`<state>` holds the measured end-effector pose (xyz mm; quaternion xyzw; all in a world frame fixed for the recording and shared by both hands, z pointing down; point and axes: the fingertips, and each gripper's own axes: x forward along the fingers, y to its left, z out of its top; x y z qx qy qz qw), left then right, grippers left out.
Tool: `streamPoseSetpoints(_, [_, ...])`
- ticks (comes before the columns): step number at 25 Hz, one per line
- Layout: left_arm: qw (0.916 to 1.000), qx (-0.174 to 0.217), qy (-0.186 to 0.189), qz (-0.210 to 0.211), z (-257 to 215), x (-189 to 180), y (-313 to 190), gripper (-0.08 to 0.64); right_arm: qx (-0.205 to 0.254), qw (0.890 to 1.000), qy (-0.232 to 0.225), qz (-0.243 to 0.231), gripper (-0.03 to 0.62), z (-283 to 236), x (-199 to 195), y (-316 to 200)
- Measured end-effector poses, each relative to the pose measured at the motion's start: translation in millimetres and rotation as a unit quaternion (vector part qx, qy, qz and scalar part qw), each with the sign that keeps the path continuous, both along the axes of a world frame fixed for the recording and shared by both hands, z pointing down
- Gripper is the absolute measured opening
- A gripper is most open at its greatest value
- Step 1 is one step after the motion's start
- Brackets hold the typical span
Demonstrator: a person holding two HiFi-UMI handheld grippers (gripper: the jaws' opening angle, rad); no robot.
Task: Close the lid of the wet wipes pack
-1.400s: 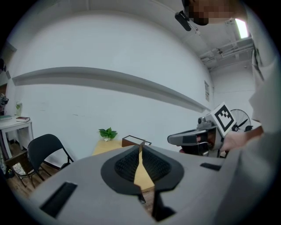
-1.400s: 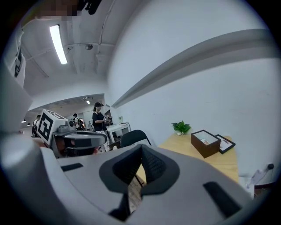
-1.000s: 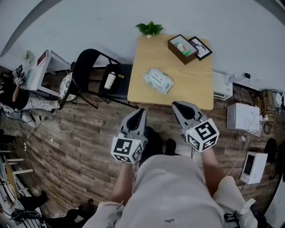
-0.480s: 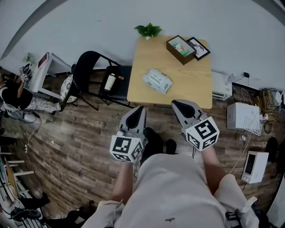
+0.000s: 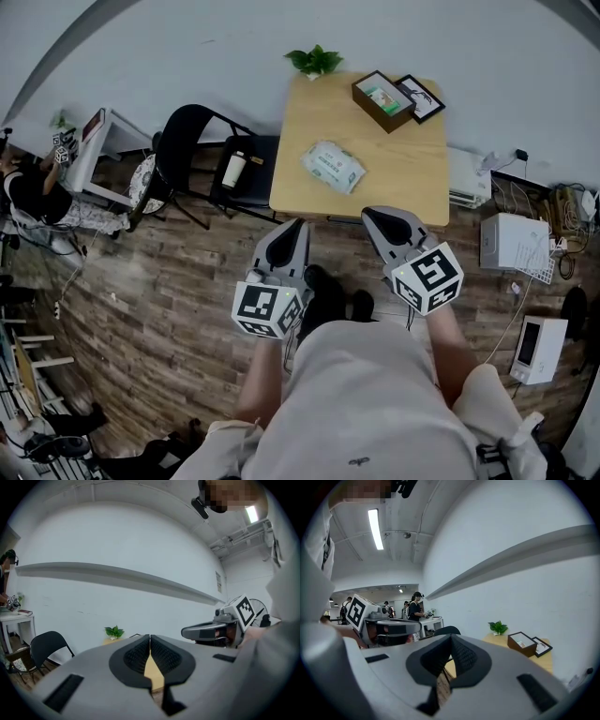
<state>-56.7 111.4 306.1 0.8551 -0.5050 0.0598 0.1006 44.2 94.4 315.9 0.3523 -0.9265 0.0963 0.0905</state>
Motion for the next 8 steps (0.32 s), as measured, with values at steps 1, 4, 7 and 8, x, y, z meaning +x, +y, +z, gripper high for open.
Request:
streamPoseSetpoints(1, [1.0,0.0,-0.001,0.0,0.3,-0.1,-0.1,0.011,0.0,1.0,0.001,0.0,-0.002,0.5,0.2,-0.2])
streamPoseSetpoints(4, [1.0,0.0,-0.002,-0.001,1.9,0.1,0.9,0.011,0.001,1.0,0.002,0.0,-0.002,2.0,1.9,0.8])
streamPoseSetpoints(7, [1.0,0.0,-0.002,-0.001,2.6,-0.6,2.6,0.011,0.002,1.0,0.003,0.0,-0.002,2.8,2.6,2.6])
streamPoseSetpoints(8, [1.0,0.0,-0.003,0.0,2.7,-0.9,3.1,0.011,0.002,1.0,0.004,0.001,-0.002,3.0,2.6,3.0])
